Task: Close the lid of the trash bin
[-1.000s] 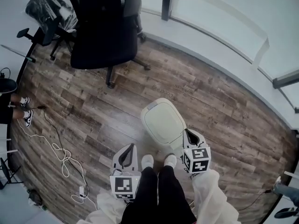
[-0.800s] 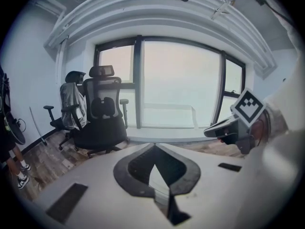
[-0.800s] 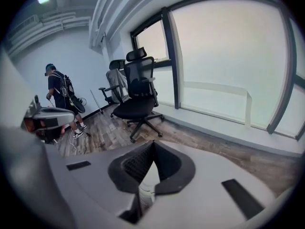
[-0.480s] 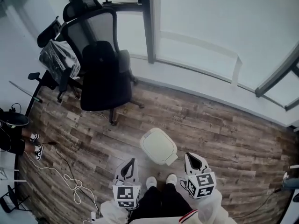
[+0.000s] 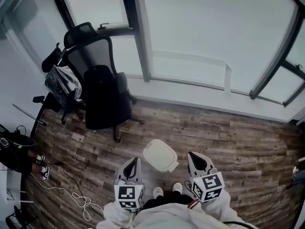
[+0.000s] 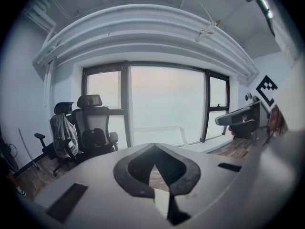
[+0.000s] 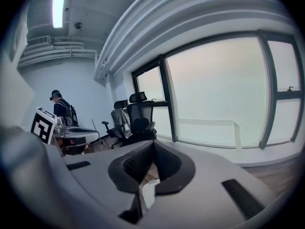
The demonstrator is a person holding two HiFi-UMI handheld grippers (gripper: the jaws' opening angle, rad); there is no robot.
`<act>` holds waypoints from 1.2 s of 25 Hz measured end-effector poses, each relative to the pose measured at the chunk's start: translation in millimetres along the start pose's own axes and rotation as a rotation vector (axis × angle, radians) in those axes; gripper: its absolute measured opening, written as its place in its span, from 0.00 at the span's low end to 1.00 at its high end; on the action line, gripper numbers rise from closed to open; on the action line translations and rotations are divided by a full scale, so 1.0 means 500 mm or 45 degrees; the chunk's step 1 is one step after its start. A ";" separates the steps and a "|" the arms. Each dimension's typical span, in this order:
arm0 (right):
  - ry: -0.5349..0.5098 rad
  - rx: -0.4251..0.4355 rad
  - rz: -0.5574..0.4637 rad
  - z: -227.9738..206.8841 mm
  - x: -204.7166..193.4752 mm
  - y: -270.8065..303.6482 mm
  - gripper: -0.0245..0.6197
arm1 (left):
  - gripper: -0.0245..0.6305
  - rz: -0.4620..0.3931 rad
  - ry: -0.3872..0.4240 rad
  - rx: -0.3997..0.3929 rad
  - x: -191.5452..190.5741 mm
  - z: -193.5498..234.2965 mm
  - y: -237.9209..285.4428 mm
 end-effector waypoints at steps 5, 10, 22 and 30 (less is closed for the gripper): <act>-0.029 0.006 -0.075 0.023 0.033 -0.052 0.07 | 0.04 -0.050 0.006 -0.004 0.042 -0.026 -0.032; -0.047 -0.003 -0.116 0.016 0.046 -0.073 0.07 | 0.04 -0.096 0.000 0.002 0.070 -0.044 -0.031; -0.038 -0.007 -0.114 -0.011 0.045 -0.059 0.07 | 0.04 -0.127 0.032 0.013 0.096 -0.054 -0.013; -0.039 0.003 -0.109 -0.024 0.045 -0.051 0.07 | 0.04 -0.115 0.036 0.011 0.095 -0.063 -0.002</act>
Point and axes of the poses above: the fingertips, and each gripper's own axes: y forward along the fingers, z to its left, x out of its top, the point moved 7 cm from there along -y, backward along the fingers, and after that the axes turned 12 degrees about z, right-handed, at the moved point
